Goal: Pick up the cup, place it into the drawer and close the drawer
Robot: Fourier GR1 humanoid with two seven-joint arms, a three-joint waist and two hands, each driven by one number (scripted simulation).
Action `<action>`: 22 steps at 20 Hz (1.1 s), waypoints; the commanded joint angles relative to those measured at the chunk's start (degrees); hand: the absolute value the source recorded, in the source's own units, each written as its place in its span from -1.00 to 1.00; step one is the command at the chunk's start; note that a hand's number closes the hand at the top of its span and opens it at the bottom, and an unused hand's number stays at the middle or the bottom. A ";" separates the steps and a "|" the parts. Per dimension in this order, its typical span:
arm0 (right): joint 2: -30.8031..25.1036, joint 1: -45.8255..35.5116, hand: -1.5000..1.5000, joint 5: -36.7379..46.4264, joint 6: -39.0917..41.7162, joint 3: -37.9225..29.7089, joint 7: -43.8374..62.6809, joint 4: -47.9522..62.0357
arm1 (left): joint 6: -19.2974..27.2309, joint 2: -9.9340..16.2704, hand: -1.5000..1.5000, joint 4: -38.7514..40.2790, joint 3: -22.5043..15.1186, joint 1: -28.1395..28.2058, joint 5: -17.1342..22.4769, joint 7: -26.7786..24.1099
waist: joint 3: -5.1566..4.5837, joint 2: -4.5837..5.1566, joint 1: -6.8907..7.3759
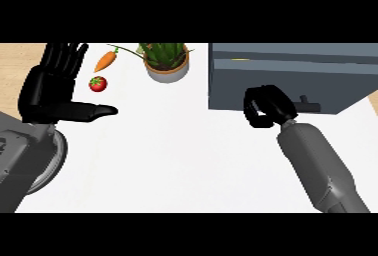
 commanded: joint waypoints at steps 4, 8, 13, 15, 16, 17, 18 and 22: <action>-1.25 -10.79 1.00 -0.79 -2.03 -5.44 -6.23 20.84 | -3.53 1.66 -1.00 -2.84 2.24 3.15 0.72 0.72 | 0.27 0.84 1.39; -2.72 -16.47 1.00 -2.09 -0.36 -8.30 -4.11 25.38 | -4.87 1.04 -1.00 -1.71 2.42 3.31 0.74 0.02 | 0.30 1.45 2.51; -5.40 -19.36 1.00 -3.23 3.71 -9.50 -5.23 27.21 | -7.46 -0.72 -1.00 -0.15 1.32 3.69 0.53 -1.54 | 0.28 2.13 3.20; -7.49 -17.64 1.00 -4.27 3.22 -10.65 -8.15 27.21 | -9.41 0.25 -1.00 -0.54 2.22 3.56 1.41 -1.69 | 0.33 2.45 3.60; -6.39 -18.29 1.00 -4.20 2.25 -10.63 -7.56 26.95 | -7.52 -1.12 -1.00 -0.72 1.23 2.81 0.52 -1.36 | 0.39 2.64 3.90; -7.14 -17.82 1.00 -4.60 2.68 -11.14 -7.77 27.47 | -8.08 -1.08 -1.00 -1.83 1.03 4.60 0.50 -2.14 | 0.36 2.29 4.26; -7.19 -17.81 1.00 -5.77 3.25 -12.05 -9.05 27.02 | -9.05 -0.87 -1.00 0.18 1.48 4.10 0.62 -2.47 | 0.35 2.84 3.95; -8.12 -18.56 1.00 -7.33 3.15 -13.76 -10.48 26.30 | -8.66 -2.02 -1.00 1.01 0.94 4.03 0.14 -2.61 | 0.35 2.85 3.57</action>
